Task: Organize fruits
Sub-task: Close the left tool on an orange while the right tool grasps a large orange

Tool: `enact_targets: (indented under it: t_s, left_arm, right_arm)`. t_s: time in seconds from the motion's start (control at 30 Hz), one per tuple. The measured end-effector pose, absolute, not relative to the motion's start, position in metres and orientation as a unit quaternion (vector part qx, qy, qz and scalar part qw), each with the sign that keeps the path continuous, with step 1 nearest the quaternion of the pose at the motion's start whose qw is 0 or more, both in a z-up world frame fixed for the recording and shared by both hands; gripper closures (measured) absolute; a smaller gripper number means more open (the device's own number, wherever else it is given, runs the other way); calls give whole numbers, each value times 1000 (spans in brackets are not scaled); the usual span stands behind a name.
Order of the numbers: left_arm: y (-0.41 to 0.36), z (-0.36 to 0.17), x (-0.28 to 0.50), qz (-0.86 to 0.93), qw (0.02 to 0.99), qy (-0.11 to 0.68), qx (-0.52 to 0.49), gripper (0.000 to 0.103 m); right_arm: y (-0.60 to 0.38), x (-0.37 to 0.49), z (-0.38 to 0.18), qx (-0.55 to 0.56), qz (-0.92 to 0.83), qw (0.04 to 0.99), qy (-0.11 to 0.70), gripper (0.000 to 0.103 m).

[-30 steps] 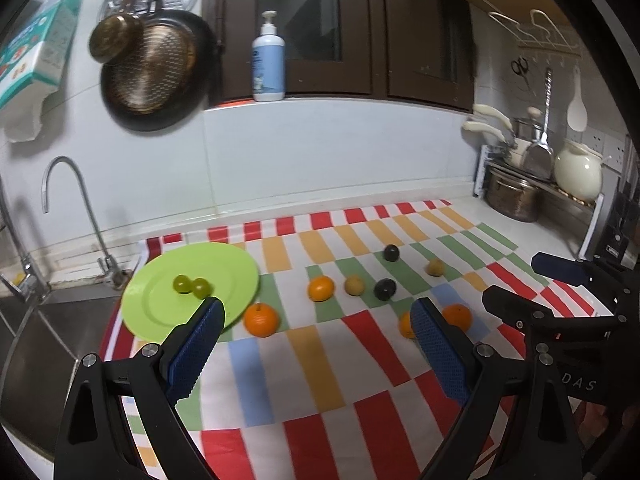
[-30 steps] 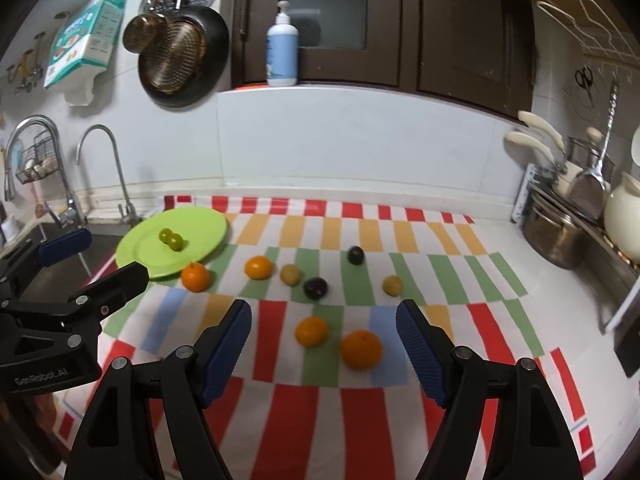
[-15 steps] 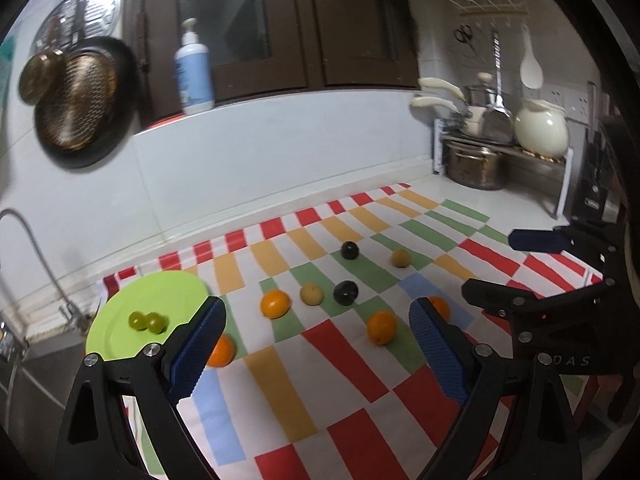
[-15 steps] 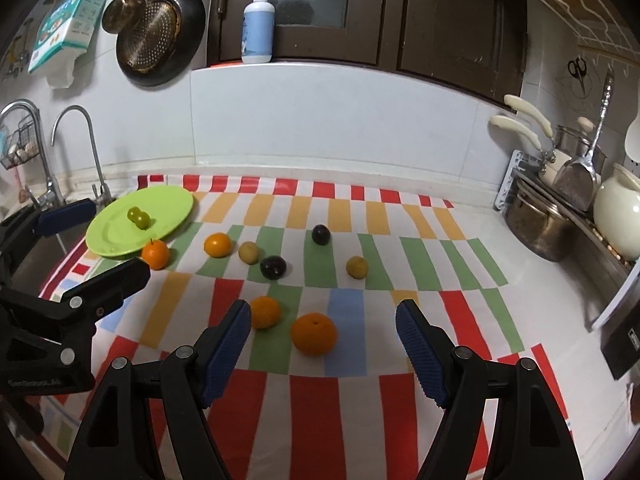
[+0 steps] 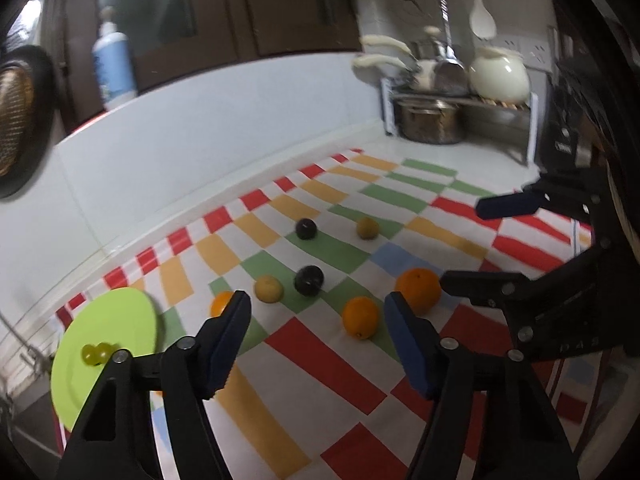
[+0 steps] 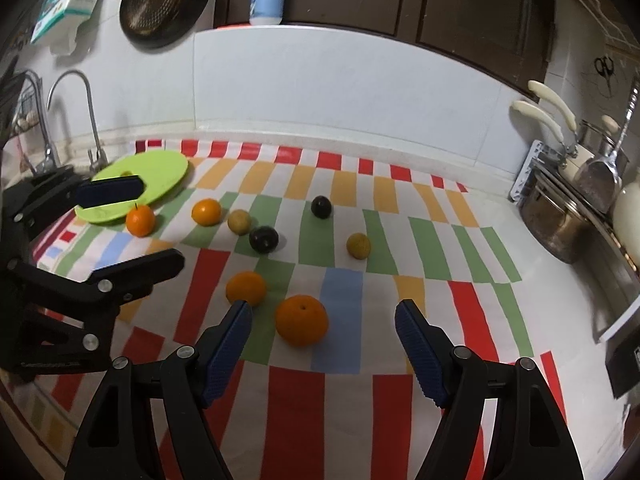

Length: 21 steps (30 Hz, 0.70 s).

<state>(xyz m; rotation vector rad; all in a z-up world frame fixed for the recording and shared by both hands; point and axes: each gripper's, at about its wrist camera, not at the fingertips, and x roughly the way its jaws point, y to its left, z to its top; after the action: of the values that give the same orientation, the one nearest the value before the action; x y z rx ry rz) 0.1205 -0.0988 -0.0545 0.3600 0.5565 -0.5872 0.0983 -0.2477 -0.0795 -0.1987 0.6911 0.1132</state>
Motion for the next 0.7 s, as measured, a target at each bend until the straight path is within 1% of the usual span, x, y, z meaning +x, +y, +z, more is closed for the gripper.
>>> enact_targets:
  t_s: [0.23, 0.33, 0.5, 0.6, 0.7]
  left_arm:
    - [-104, -73, 135, -330, 879, 288, 190, 44]
    - [-108, -80, 140, -345, 868, 294, 202, 50]
    - [-115, -91, 147, -370, 852, 307, 209, 54]
    - [-118, -96, 151, -383, 843, 316, 206, 55]
    - [-121, -100, 156, -390, 837, 325, 205, 59]
  right_arm:
    - [-245, 112, -94, -113, 72, 923, 360, 37]
    - [-244, 119, -102, -119, 80, 918, 370, 39]
    - [-243, 127, -113, -124, 92, 910, 385, 44]
    - [-243, 131, -117, -123, 97, 907, 391, 45]
    - [-245, 135, -120, -117, 100, 906, 395, 48]
